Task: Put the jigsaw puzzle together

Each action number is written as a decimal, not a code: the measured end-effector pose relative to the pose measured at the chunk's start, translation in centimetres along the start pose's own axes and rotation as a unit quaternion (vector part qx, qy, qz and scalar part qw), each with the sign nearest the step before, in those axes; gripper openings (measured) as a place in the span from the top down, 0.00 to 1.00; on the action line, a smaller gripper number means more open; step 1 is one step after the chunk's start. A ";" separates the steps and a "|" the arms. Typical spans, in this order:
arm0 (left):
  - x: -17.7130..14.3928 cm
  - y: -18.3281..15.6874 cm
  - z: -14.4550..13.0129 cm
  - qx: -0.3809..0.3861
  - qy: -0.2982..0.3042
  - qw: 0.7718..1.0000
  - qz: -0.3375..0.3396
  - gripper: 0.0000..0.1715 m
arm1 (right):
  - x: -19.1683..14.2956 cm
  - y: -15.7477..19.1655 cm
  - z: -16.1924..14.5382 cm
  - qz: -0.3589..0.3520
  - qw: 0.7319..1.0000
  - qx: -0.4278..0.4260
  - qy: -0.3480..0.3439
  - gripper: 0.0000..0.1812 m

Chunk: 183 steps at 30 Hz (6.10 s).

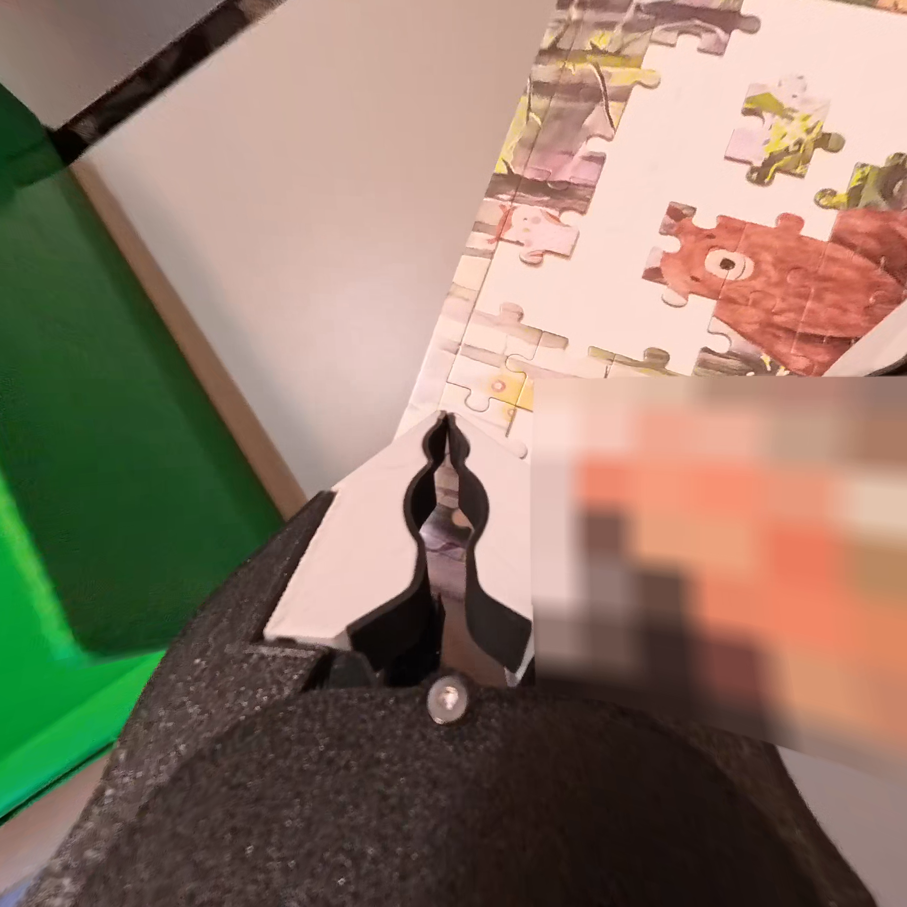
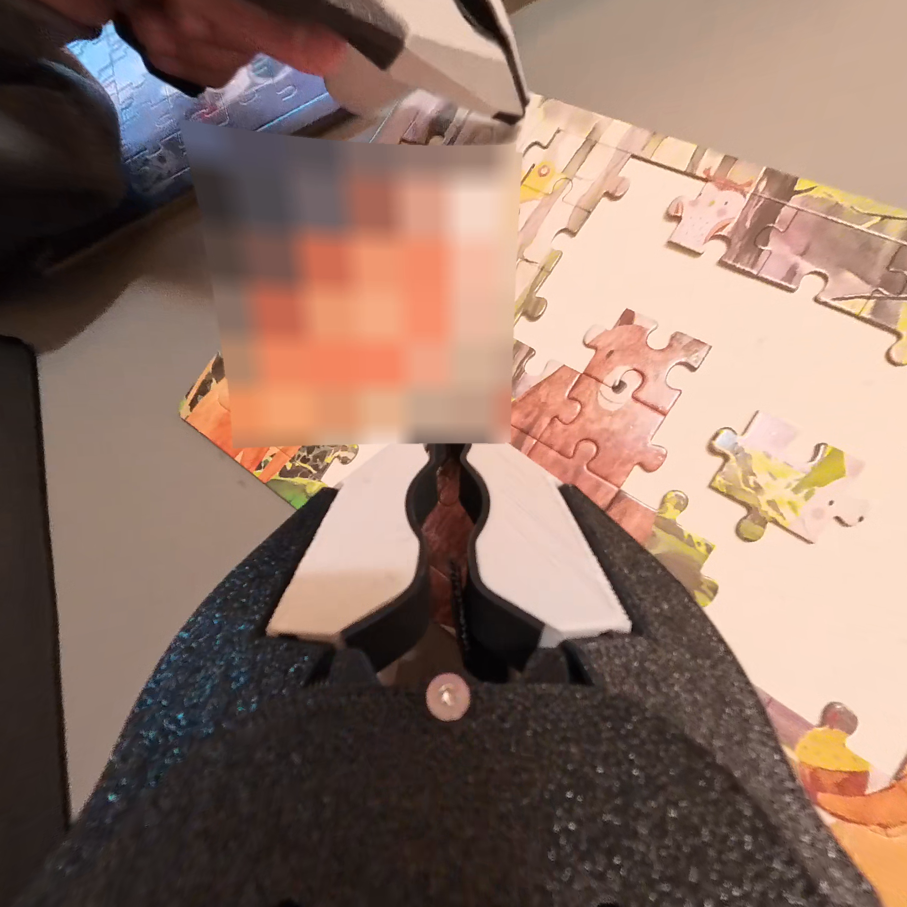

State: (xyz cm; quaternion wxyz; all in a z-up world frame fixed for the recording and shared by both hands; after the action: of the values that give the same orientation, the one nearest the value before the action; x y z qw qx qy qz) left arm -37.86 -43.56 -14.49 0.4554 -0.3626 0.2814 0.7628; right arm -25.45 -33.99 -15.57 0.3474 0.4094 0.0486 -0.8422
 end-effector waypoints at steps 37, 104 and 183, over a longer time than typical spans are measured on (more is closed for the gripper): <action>-6.3 -4.7 -7.4 -0.121 0.019 0.992 0.040 0.88 | -8.1 -5.1 1.8 -0.119 0.990 0.024 -0.070 0.82; -9.4 -23.1 -3.6 0.029 -0.056 0.993 -0.100 0.87 | -23.7 0.7 -25.0 -0.246 0.930 0.254 0.099 0.84; -5.8 -19.4 -0.1 0.003 -0.042 0.994 -0.100 0.87 | -22.4 -3.0 -18.8 -0.159 0.977 0.101 0.100 0.82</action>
State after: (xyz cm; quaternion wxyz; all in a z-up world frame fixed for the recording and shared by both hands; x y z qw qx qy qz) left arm -18.50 -38.17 -11.79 0.5414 -0.3554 0.2266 0.7275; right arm -5.55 -12.63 -12.41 0.1596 0.5118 0.0621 -0.8419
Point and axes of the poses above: each gripper's, where its closed fingertips meet, x out along the fingers, z out of its top, y = z × x across the jaws, the point moved 4 cm from there along -x, back along the fingers, and after that the axes turned 2 degrees about y, right-handed, at the moved point
